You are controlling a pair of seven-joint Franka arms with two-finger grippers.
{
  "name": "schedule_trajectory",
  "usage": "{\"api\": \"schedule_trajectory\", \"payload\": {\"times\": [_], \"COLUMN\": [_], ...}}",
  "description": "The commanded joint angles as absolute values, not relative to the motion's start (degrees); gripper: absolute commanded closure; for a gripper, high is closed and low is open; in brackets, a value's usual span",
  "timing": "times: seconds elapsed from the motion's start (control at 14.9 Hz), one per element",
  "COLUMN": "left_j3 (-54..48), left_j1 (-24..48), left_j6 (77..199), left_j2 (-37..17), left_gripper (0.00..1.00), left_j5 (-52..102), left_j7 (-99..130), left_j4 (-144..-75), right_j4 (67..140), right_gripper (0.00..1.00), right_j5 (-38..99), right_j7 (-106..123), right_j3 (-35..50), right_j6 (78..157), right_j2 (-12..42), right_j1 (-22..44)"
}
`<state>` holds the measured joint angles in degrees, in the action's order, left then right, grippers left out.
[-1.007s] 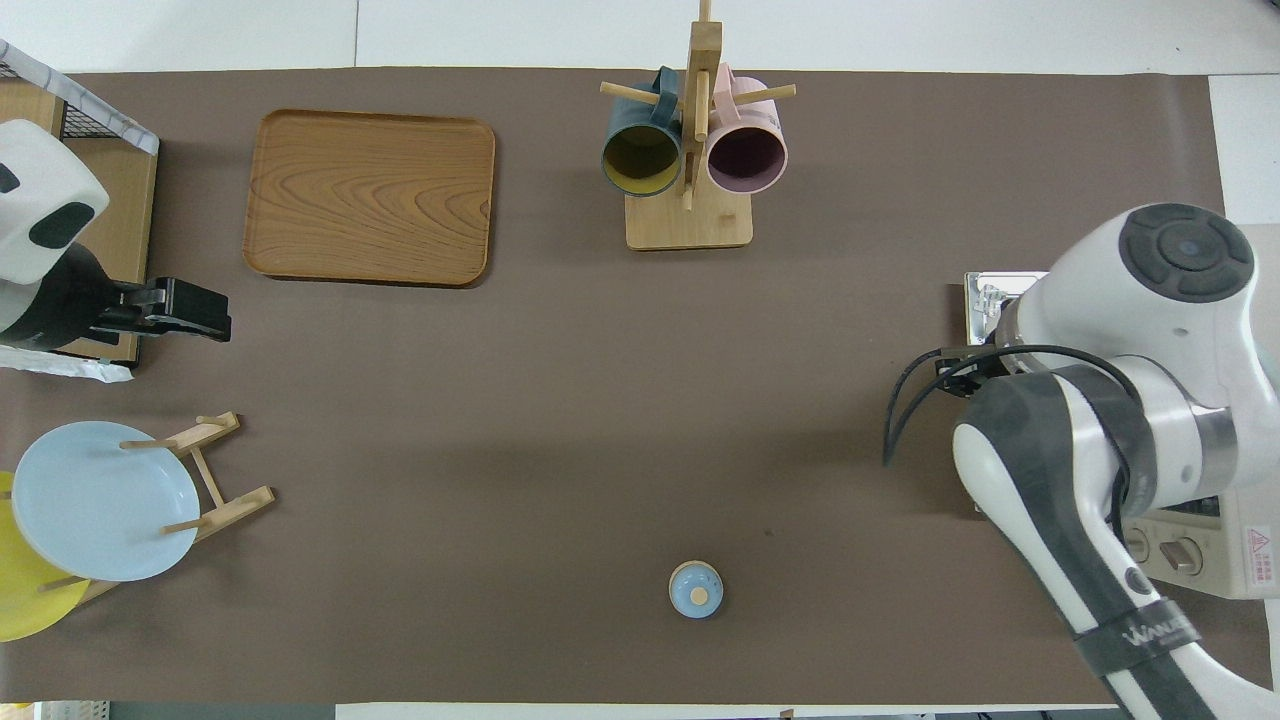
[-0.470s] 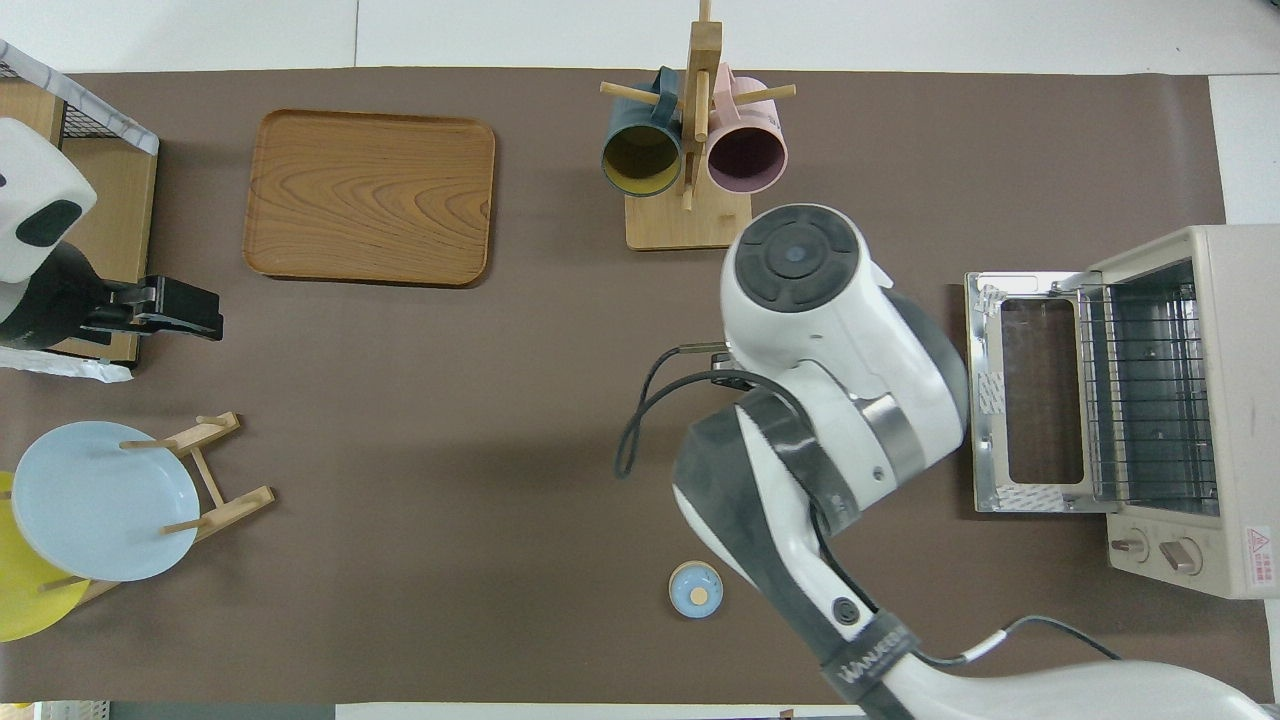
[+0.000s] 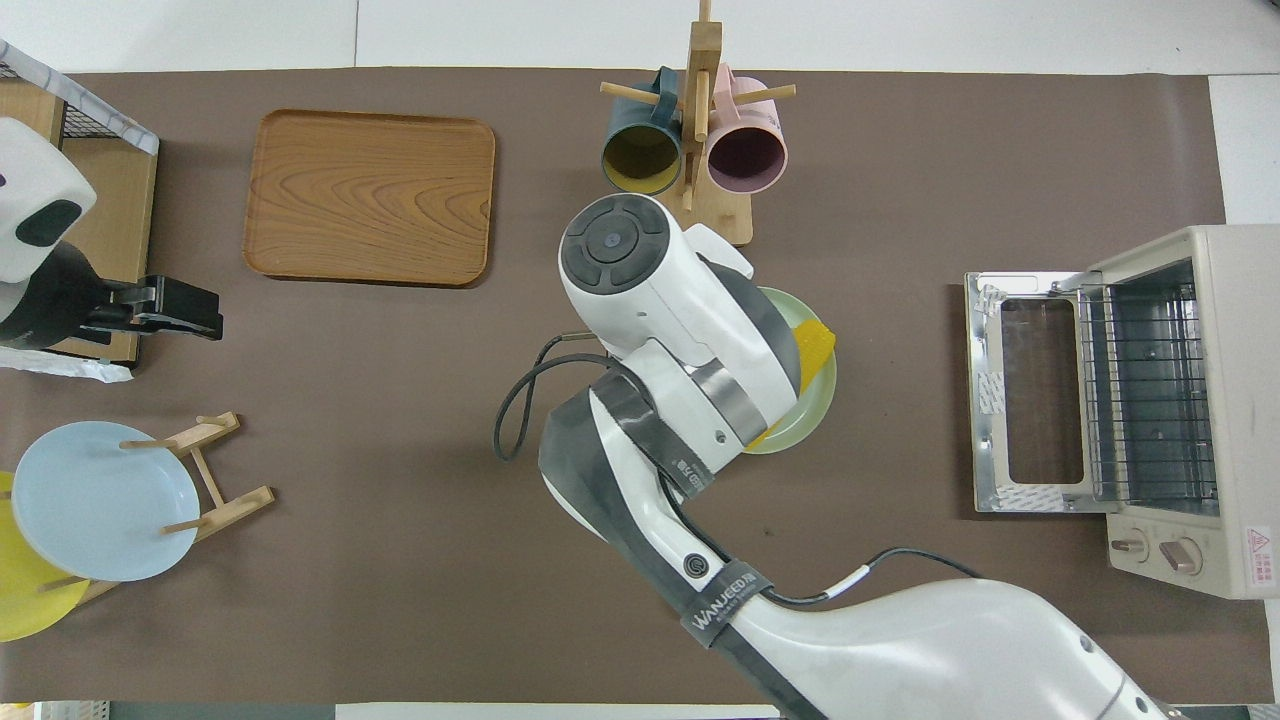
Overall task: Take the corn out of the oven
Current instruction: 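Pull the plate with corn out and onto the table center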
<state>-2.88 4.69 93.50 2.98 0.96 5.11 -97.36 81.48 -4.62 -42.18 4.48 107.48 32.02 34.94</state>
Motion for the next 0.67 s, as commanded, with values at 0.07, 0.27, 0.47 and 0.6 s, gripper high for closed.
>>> {"api": "schedule_trajectory", "payload": {"times": [0.07,0.27,0.47,0.6], "left_j3": [-3.08,-3.08,-3.16,-3.16], "left_j1": [3.16,3.16,3.25,3.25], "left_j6": [95.10,95.71,96.32,96.68], "left_j2": [3.69,3.78,3.69,3.69], "left_gripper": [0.00,0.00,0.00,0.00], "left_j5": [1.32,1.32,1.32,1.32], "left_j7": [4.83,4.57,4.13,4.04], "left_j4": [-98.35,-98.61,-98.70,-98.70], "right_j4": [84.63,89.46,89.04,87.99], "right_gripper": [1.00,1.00,0.91,0.70], "right_j5": [-2.73,-0.88,3.76,3.61], "right_j7": [-44.30,-45.96,-48.60,-47.99], "right_j3": [5.27,5.89,5.89,5.89], "right_j6": [112.49,118.11,122.59,123.57], "right_j2": [31.73,30.32,30.50,30.32], "right_j1": [36.12,35.95,35.86,35.68]}}
